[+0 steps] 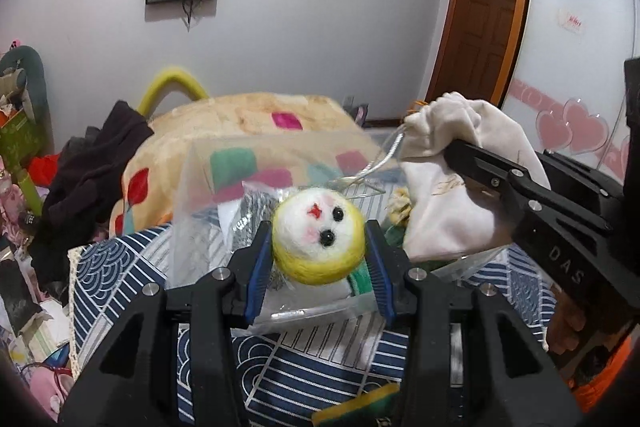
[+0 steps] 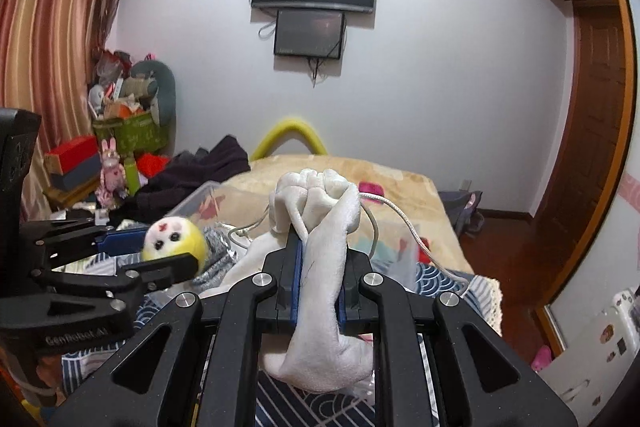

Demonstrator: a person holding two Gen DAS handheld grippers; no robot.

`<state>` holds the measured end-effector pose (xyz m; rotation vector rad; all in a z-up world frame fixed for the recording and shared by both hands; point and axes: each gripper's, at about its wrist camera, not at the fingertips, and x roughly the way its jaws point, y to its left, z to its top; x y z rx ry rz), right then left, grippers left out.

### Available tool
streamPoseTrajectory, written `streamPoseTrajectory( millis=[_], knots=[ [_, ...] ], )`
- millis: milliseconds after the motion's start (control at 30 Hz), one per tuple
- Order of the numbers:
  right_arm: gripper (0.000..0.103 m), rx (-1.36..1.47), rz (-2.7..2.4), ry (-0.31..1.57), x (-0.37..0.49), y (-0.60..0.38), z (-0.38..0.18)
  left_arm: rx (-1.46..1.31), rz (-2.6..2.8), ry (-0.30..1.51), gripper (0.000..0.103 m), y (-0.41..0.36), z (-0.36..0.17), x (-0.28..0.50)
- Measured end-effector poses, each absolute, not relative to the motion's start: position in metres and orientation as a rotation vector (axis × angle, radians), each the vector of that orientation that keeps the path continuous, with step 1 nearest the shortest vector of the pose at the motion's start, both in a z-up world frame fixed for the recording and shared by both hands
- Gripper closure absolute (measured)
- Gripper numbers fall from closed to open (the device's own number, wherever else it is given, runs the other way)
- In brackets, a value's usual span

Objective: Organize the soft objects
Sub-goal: 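Place the yellow ball with the left tool while the right tool places the white bag into the box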

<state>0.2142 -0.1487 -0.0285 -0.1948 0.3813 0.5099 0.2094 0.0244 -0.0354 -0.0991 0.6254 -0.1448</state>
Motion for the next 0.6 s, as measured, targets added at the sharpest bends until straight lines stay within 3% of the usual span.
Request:
streamPoseTrajectory(
  millis=[400, 600],
  knots=[
    [0.091, -0.272, 0.499, 0.516, 0.239, -0.135, -0.062, -0.060, -0.129, 0.689, 0.058, 0.017, -0.061, 0.229],
    [0.089, -0.291, 0.506, 0.560, 0.240, -0.139, -0.068, -0.073, -0.131, 0.697, 0.050, 0.018, -0.061, 0.224]
  ],
)
